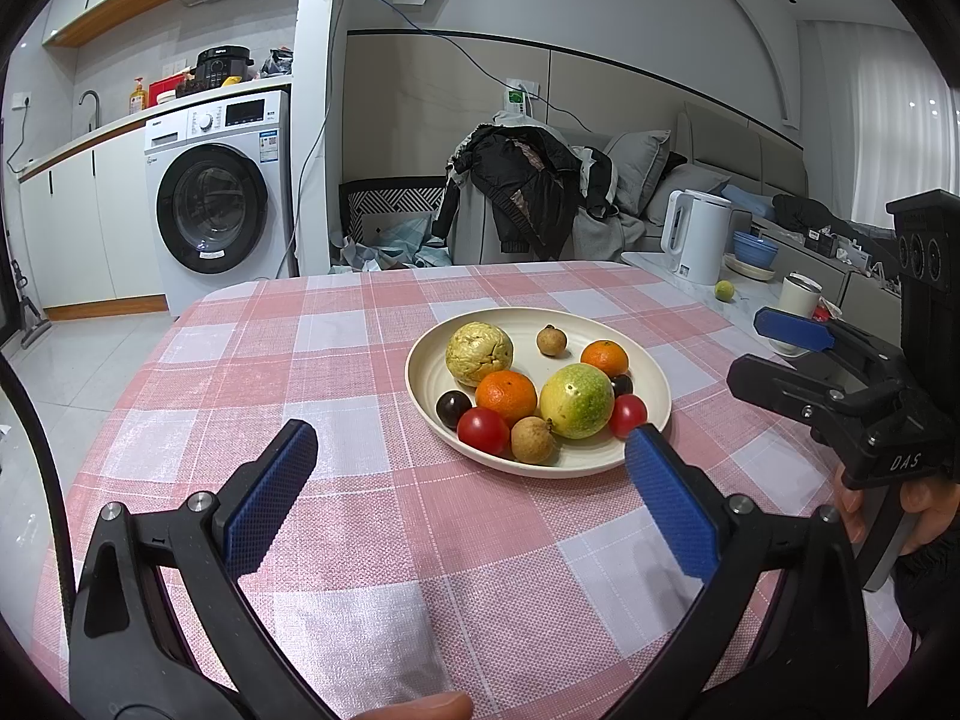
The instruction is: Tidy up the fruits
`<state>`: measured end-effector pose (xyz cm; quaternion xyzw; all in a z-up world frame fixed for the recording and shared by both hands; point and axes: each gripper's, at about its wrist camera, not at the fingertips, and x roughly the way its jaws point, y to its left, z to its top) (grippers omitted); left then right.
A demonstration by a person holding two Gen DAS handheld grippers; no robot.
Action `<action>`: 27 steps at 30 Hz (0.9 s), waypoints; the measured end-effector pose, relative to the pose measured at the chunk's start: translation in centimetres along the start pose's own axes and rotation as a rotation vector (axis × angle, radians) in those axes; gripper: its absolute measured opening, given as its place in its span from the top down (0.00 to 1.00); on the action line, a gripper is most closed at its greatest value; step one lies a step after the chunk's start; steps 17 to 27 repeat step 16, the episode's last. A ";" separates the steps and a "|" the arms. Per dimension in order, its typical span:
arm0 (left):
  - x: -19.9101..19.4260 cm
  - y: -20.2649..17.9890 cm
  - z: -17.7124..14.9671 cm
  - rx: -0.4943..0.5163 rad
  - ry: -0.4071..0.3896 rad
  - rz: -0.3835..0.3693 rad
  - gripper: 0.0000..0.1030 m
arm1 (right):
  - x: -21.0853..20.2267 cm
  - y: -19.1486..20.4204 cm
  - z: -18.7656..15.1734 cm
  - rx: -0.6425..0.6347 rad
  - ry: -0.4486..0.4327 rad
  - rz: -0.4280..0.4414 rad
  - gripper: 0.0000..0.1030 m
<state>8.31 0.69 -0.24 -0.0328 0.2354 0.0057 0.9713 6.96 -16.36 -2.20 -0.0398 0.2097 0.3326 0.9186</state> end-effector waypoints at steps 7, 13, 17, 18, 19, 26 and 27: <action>0.0 0.0 0.0 0.000 0.000 -0.001 0.01 | 0.0 0.0 0.0 0.000 0.000 0.000 0.00; 0.0 0.0 0.0 -0.001 -0.005 -0.001 0.01 | 0.0 0.0 0.0 0.000 0.001 0.000 0.00; 0.1 0.0 0.1 -0.004 -0.006 0.001 0.01 | 0.0 0.0 0.0 0.000 0.001 0.000 0.00; 0.1 0.0 0.1 -0.004 -0.006 0.001 0.01 | 0.0 0.0 0.0 0.000 0.001 0.000 0.00; 0.1 0.0 0.1 -0.004 -0.006 0.001 0.01 | 0.0 0.0 0.0 0.000 0.001 0.000 0.00; 0.1 0.0 0.1 -0.004 -0.006 0.001 0.01 | 0.0 0.0 0.0 0.000 0.001 0.000 0.00; 0.1 0.0 0.1 -0.004 -0.006 0.001 0.01 | 0.0 0.0 0.0 0.000 0.001 0.000 0.00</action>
